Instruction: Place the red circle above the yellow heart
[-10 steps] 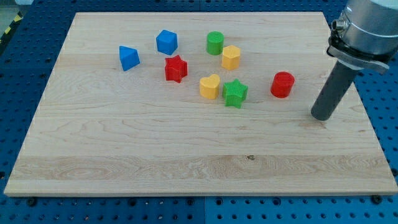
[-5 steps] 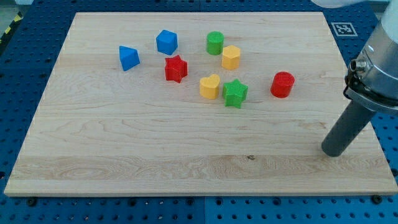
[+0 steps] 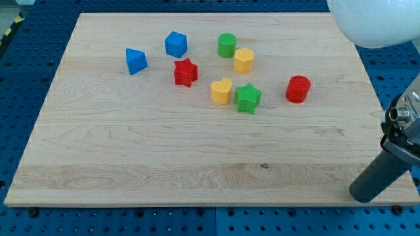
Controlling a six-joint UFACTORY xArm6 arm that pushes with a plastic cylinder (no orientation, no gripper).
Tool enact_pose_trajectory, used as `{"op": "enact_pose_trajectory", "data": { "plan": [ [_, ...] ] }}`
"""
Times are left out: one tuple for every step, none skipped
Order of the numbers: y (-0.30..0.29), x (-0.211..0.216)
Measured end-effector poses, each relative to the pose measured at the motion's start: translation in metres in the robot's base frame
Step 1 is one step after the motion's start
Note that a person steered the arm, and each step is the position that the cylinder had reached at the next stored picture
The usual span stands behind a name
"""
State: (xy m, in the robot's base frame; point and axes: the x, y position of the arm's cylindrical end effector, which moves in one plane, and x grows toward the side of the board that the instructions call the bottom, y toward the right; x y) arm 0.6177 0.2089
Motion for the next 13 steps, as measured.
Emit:
{"op": "enact_pose_trajectory", "data": {
  "plan": [
    [-0.001,-0.016],
    [0.0,-0.066],
    [0.0,-0.116],
    [-0.001,-0.155],
    [-0.011,-0.173],
    [-0.015,-0.192],
    [-0.022,-0.202],
    [-0.036,-0.205],
    [-0.05,-0.207],
    [-0.06,-0.207],
    [-0.065,-0.207],
    [-0.067,-0.203],
    [-0.067,-0.163]
  ]
}}
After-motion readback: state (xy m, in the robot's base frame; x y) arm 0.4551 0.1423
